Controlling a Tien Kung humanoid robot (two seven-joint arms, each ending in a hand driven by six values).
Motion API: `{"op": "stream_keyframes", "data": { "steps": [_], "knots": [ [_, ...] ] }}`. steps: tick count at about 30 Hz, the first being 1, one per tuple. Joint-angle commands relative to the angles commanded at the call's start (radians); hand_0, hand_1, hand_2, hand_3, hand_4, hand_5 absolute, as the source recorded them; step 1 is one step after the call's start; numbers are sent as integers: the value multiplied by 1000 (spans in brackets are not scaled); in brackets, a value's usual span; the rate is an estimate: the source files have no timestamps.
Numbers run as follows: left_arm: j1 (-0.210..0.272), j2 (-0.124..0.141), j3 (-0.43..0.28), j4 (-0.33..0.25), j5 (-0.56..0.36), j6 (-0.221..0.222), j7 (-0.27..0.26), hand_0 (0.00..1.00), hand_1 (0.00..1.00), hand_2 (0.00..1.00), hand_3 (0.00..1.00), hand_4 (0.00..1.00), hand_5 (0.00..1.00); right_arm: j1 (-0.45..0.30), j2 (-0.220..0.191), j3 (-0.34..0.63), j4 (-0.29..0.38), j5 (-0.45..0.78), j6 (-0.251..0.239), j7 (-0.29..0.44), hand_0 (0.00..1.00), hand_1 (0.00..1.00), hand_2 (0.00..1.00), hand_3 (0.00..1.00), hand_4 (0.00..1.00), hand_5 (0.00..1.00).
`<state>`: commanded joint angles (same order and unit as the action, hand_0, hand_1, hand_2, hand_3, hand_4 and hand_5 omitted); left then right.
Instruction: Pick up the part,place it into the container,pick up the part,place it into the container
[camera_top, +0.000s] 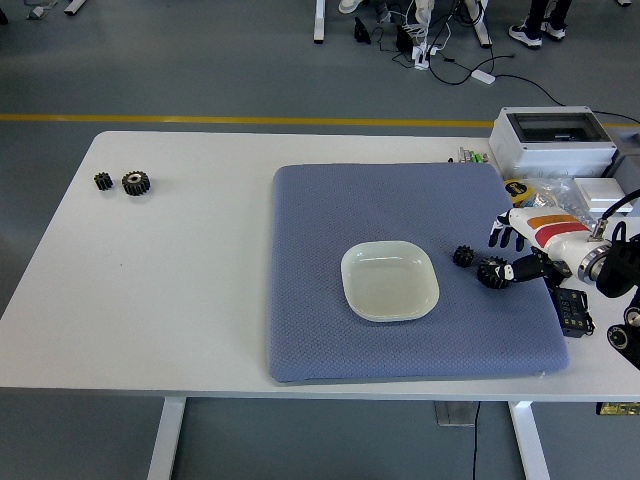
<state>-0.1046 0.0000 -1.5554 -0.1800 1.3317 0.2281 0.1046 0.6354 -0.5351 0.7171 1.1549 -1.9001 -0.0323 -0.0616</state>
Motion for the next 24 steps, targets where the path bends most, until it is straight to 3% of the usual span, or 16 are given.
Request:
{"op": "stream_keyframes", "data": {
  "steps": [1,12,13,18,19,24],
  "knots": [
    [0,0,1,0,2,-1,1,711,687,663,556,643,583,2,2,-4,-6,4,2,3,770,779,866,865,998,448],
    [-2,0,7,0,-5,0,2,711,687,663,556,642,583,28,28,-50,-112,40,-1,21,788,794,879,884,998,442],
    [-3,0,8,0,-6,0,1,711,686,663,555,643,583,30,29,-54,-123,44,0,22,704,729,814,818,998,430],
    [-4,0,7,0,-7,0,1,711,686,663,555,643,583,34,30,-72,-160,65,3,28,704,729,814,818,998,430],
    [-4,0,7,0,-7,0,1,711,686,662,556,643,583,36,31,-76,-166,69,3,29,637,683,771,781,998,424],
    [-3,0,8,0,-6,-1,1,711,686,662,556,643,583,45,43,-97,-201,92,-8,36,637,683,771,781,998,424]
  ]
}}
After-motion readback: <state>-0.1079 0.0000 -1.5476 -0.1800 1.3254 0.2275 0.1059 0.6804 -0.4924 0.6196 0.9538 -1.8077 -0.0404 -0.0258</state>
